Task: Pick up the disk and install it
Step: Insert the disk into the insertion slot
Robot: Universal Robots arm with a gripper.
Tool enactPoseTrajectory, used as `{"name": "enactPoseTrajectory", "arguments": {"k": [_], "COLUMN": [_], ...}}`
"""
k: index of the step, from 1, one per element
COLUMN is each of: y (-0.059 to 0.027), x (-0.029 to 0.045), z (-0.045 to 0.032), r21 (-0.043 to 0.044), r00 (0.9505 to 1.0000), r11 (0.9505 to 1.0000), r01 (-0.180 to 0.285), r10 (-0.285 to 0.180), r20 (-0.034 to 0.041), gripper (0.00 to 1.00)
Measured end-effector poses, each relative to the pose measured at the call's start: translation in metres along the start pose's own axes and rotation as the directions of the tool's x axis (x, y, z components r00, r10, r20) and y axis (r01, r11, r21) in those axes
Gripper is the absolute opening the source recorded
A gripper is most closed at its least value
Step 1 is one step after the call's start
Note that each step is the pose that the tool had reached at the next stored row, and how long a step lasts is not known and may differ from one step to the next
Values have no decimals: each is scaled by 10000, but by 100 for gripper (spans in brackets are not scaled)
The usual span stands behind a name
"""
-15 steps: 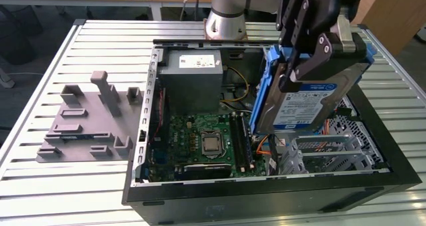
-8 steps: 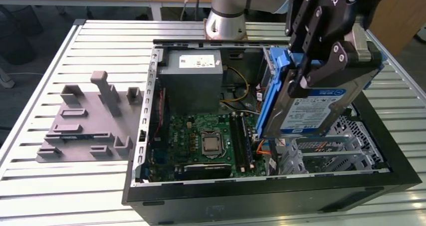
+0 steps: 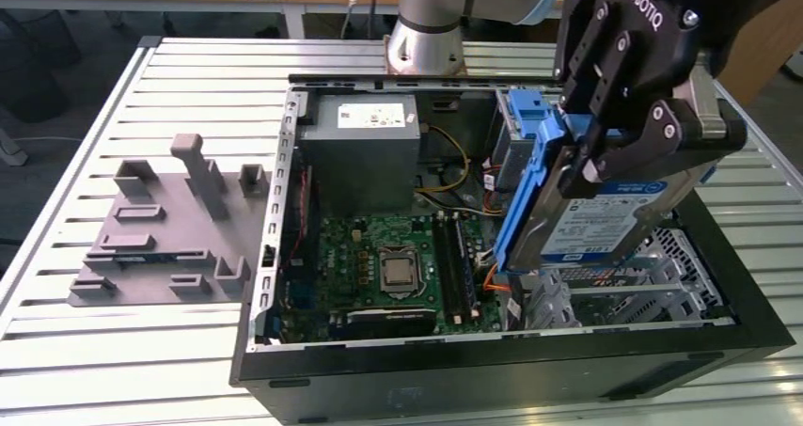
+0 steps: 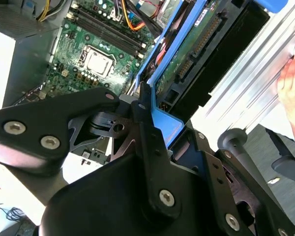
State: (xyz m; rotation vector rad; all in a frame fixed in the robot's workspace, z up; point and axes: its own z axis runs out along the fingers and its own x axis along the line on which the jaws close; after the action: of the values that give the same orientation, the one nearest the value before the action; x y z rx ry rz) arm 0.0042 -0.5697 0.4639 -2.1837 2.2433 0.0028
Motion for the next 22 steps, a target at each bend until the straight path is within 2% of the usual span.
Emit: {"name": "enactPoseTrajectory", "arguments": {"k": [13,22], "y": [-150,-250], "x": [41,42], "z": [74,111], "r21": [-1,0], "r00": [10000,9998], "r11": [10000,9998], "r01": [-20,-193], "r10": [20,193], "r20": [-2,-2], "gripper": [36,36]}}
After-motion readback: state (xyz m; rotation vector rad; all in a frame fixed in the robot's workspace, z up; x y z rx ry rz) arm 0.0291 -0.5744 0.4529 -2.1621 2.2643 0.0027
